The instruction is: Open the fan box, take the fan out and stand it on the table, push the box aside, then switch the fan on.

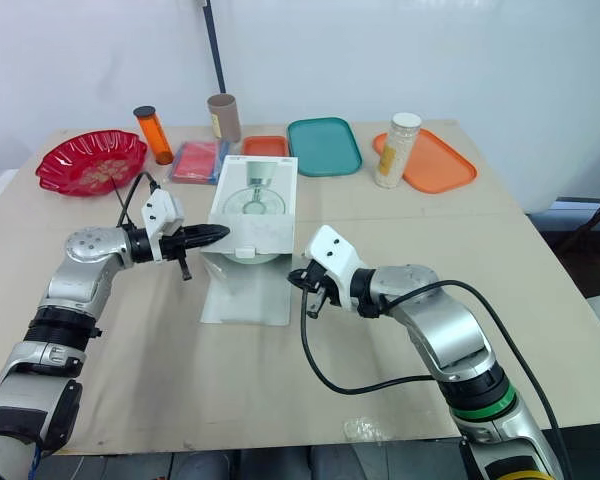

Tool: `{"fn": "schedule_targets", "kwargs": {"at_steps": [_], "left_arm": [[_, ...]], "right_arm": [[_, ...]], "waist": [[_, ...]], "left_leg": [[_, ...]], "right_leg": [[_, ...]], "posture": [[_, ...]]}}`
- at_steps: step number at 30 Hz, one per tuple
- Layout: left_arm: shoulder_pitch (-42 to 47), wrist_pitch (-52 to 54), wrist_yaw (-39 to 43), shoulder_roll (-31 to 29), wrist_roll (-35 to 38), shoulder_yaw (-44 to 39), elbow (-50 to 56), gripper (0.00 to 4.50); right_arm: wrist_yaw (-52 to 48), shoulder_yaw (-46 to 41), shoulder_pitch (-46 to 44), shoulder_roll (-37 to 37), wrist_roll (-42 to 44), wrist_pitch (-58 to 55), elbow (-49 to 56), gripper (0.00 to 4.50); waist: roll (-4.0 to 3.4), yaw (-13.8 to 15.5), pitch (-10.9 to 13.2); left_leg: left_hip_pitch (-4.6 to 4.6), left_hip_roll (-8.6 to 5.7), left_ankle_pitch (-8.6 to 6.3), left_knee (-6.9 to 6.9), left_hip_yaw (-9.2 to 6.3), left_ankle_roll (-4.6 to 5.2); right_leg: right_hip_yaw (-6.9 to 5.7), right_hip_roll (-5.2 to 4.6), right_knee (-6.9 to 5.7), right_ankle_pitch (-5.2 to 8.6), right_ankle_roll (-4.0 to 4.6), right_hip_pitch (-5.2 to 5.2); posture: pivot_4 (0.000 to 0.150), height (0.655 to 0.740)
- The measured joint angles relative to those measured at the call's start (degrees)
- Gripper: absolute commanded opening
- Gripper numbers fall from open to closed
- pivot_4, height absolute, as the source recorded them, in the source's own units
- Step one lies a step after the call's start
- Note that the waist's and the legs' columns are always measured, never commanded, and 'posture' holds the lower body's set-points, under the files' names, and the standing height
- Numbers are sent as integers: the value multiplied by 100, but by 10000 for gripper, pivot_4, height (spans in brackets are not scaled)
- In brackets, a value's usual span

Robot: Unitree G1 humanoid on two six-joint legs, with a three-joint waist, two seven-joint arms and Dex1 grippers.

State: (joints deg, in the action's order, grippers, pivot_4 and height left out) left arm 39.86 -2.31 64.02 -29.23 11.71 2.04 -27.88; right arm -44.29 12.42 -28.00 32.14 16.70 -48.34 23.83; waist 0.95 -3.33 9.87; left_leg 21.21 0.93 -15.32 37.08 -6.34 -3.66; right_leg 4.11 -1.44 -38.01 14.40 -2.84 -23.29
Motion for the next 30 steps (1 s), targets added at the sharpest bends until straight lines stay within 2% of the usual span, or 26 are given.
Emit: {"fn": "schedule_targets", "kwargs": {"at_steps": [5,10,18,30], "left_arm": [[-1,-11,-7,25,0,1,-2,0],[-46,34,-15,17,10,-25,92,0],[-117,290,-10,-75,72,-32,355,0],[-459,1152,351,-455,464,34,1842,0]], "right_arm": [[50,-206,-200,-225,289,5,-4,559],[644,-178,-694,-691,-23,113,-813,559],[956,-103,-882,-1014,-348,605,-1626,559],[950,68,-884,-1002,-598,963,-1740,559]], "waist": [[0,3,0],[-1,0,0],[0,2,0],[-1,-2,0]], "left_leg": [[0,0,0,0,0,0],[0,1,0,-4,0,0],[3,1,0,-3,0,0],[0,1,0,-5,0,0]], "right_leg": [[0,0,0,0,0,-1],[0,0,0,0,2,-4],[-1,-2,0,0,3,-6],[0,-1,-1,1,3,-4]], "posture": [[1500,7400],[1500,7400],[1500,7400],[1500,7400]]}}
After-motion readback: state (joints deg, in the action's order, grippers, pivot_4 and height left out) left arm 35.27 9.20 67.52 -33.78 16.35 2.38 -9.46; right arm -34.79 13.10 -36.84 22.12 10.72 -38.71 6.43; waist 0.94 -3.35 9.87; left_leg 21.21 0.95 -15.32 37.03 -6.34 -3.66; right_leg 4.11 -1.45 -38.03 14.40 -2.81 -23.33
